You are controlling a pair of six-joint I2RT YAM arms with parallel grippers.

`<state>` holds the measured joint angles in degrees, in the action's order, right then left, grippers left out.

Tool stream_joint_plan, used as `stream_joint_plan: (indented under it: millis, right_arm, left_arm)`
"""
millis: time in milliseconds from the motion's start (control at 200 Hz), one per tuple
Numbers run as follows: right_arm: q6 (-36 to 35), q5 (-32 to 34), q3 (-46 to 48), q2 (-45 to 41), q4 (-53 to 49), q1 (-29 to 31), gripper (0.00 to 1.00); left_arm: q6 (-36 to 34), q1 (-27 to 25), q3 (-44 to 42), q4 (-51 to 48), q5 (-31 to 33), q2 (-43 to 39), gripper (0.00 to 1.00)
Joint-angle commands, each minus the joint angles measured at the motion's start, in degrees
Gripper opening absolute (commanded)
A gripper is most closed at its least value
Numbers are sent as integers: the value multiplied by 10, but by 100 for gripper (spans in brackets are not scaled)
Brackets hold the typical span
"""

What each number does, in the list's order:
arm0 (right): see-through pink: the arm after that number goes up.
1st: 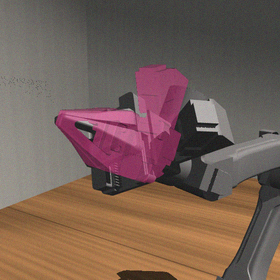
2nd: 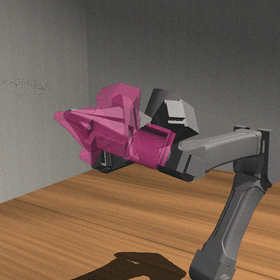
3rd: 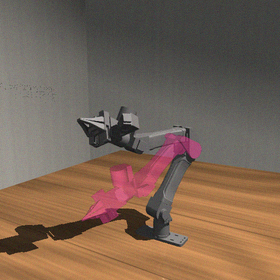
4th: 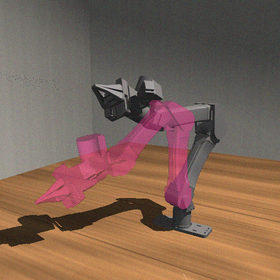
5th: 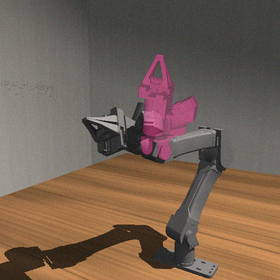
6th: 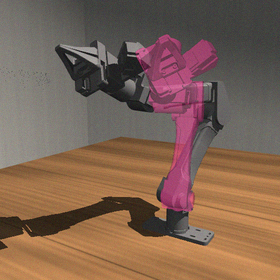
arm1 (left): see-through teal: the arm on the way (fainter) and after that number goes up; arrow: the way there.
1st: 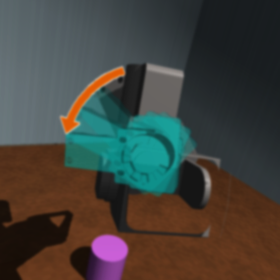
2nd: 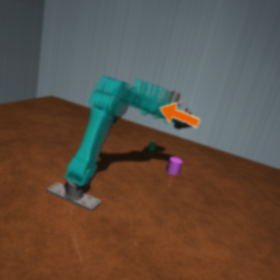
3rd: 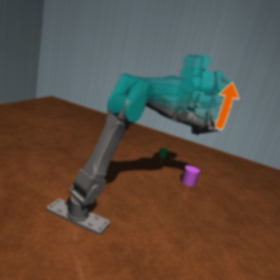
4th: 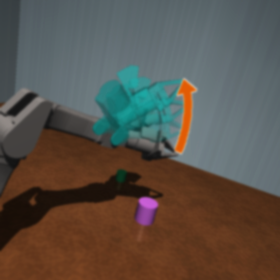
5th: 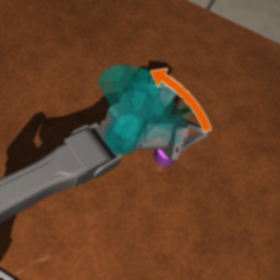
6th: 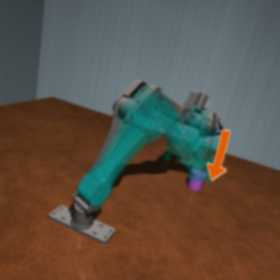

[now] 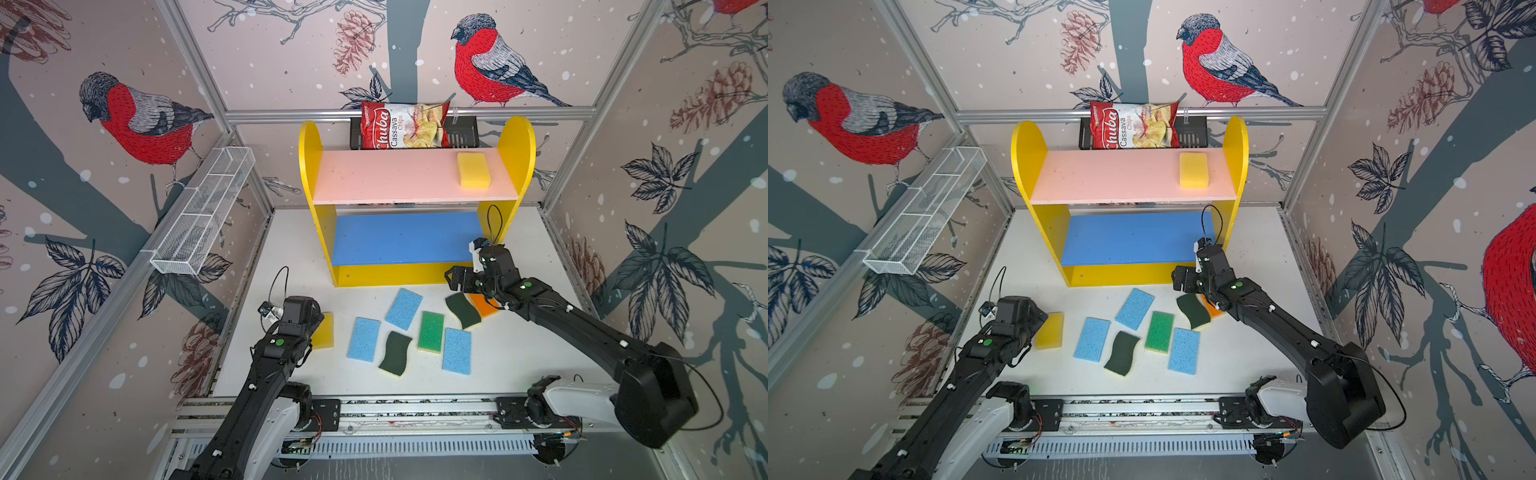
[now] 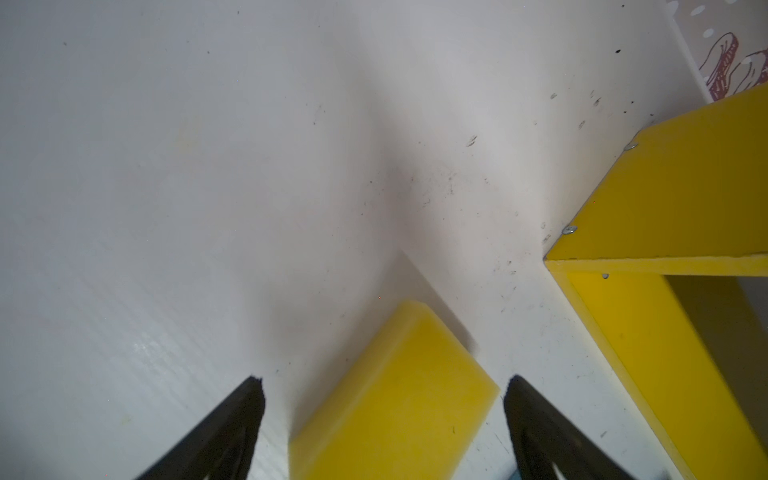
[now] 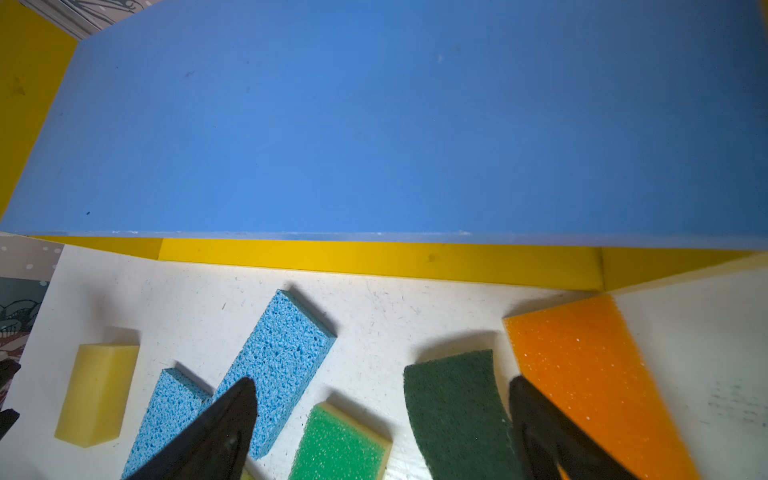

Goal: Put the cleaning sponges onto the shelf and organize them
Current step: 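Open and withdraw the right gripper while the left gripper nears the small yellow sponge, then lower the left gripper onto the small yellow sponge and close it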

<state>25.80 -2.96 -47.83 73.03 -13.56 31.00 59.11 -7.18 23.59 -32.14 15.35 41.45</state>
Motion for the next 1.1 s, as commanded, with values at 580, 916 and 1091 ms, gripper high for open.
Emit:
stream_joint_plan:
  millis: [580, 916, 1091]
  right_arm:
    - [-6, -6, 16, 7, 10, 0, 94]
    - [-9, -6, 20, 12, 13, 0, 94]
    - [-12, 2, 22, 10, 14, 1, 94]
  left_arm:
    - [1, 7, -65, 72, -165, -8, 89]
    - [-25, 6, -78, 96, -230, -9, 88]
    - [-39, -12, -61, 81, -218, 17, 87]
